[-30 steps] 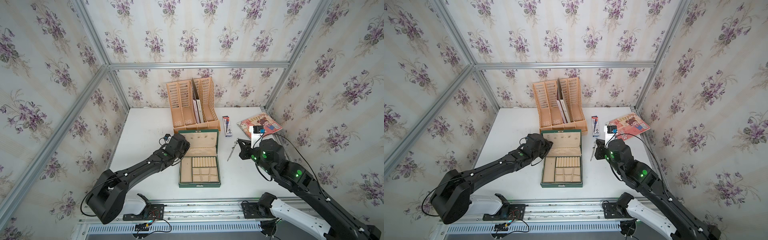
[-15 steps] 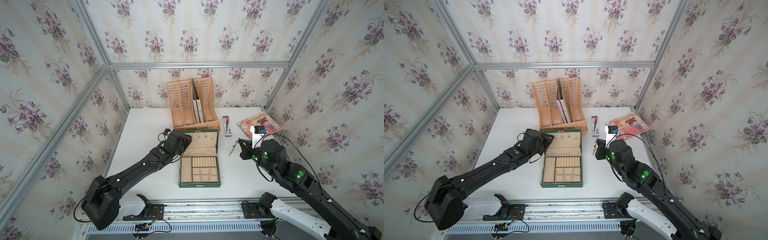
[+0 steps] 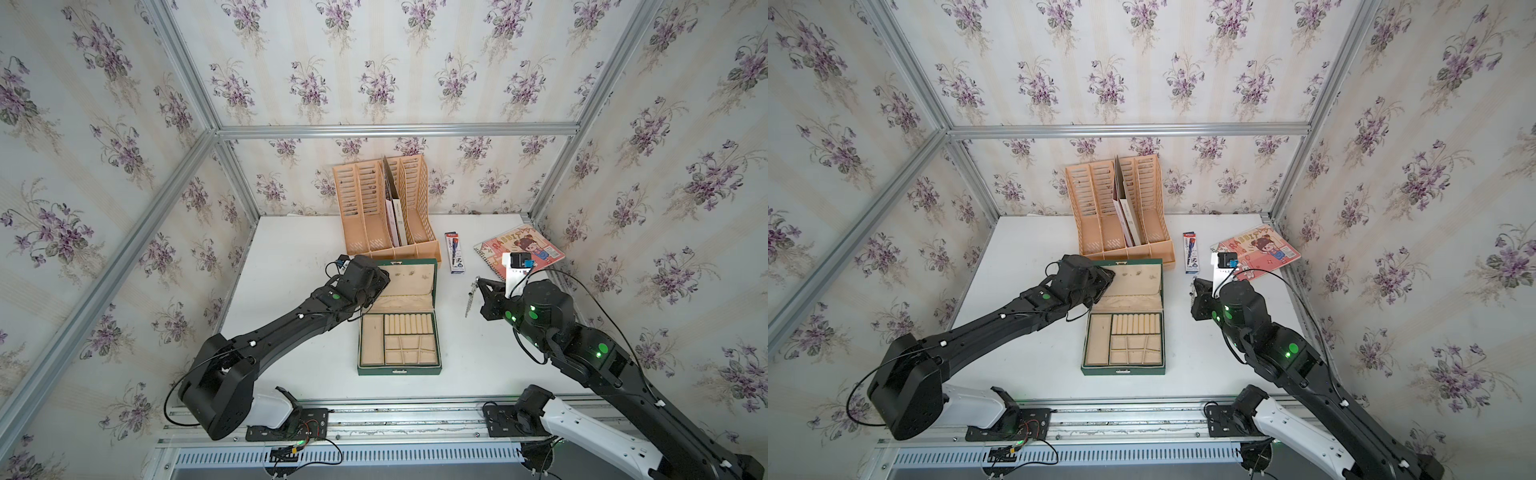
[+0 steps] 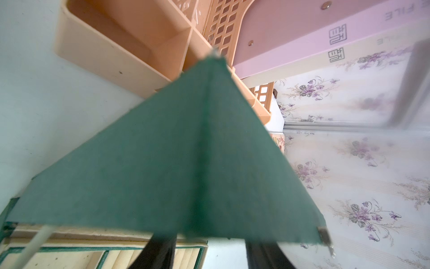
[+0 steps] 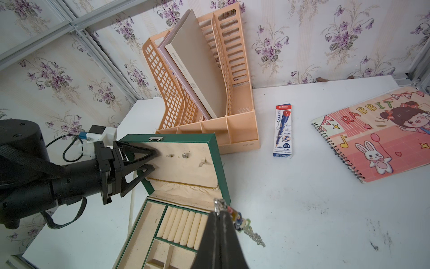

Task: Put jewelry chain into jewelry box
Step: Open the fastener on the jewelry box.

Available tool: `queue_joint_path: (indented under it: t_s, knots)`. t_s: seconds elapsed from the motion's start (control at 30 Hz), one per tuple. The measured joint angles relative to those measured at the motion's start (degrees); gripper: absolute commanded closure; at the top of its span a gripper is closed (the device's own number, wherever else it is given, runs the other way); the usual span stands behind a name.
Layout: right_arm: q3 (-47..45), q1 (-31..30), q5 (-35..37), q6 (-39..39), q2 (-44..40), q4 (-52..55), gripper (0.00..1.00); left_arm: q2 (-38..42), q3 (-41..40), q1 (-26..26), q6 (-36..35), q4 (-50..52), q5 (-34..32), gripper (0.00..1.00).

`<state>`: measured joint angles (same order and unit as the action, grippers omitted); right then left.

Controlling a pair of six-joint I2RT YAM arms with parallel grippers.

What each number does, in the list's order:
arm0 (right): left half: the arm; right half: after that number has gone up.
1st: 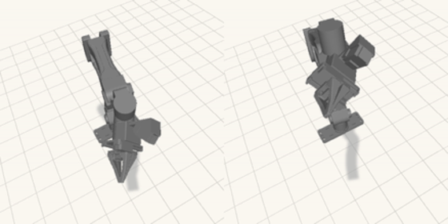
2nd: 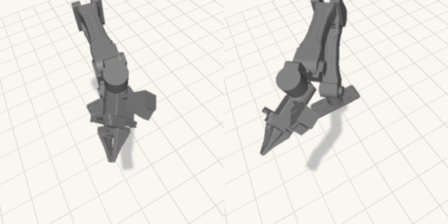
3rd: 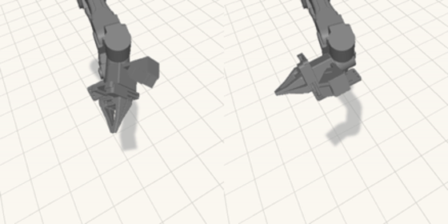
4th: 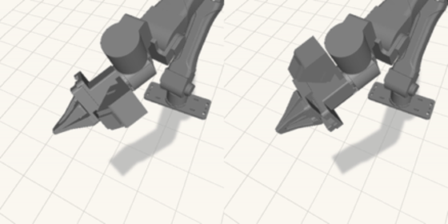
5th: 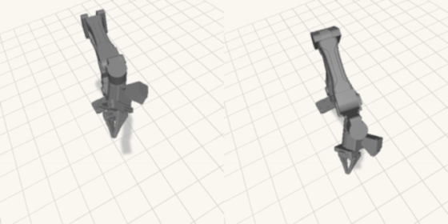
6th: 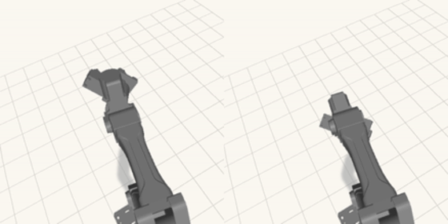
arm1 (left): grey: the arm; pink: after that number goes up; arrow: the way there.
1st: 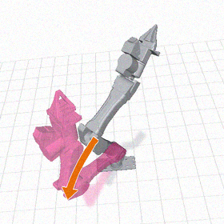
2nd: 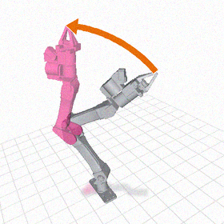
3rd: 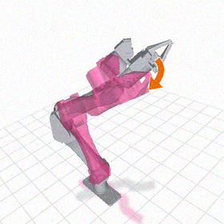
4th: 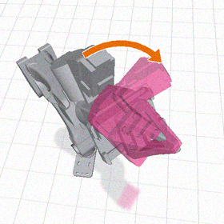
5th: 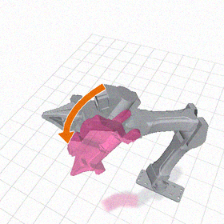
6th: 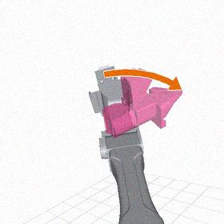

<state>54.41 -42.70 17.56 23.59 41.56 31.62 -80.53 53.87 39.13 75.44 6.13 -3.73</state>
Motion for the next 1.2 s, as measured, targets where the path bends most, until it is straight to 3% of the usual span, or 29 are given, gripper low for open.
queue_joint_path:
  t_s: [0.6,0.7,0.8,1.0,1.2]
  knots:
    - [-0.1,0.0,0.0,0.0,-0.7,0.0,1.0,-1.3,-1.7,-0.1,0.7,-2.4,-1.5,0.71]
    - [-0.1,0.0,0.0,0.0,-0.7,0.0,1.0,-0.9,-1.9,-0.1,0.7,-2.2,-1.5,0.67]
    - [0.5,0.0,0.0,0.0,-0.6,0.3,1.0,1.0,-1.2,-0.1,-0.2,0.5,-1.5,0.56]
    - [4.5,0.0,0.0,-0.9,0.5,1.9,1.0,4.4,5.2,-0.2,-5.4,5.3,0.1,0.42]
    - [10.6,0.0,-1.9,-2.8,3.5,4.7,1.0,9.4,9.0,-0.1,-12.8,11.1,2.3,0.44]
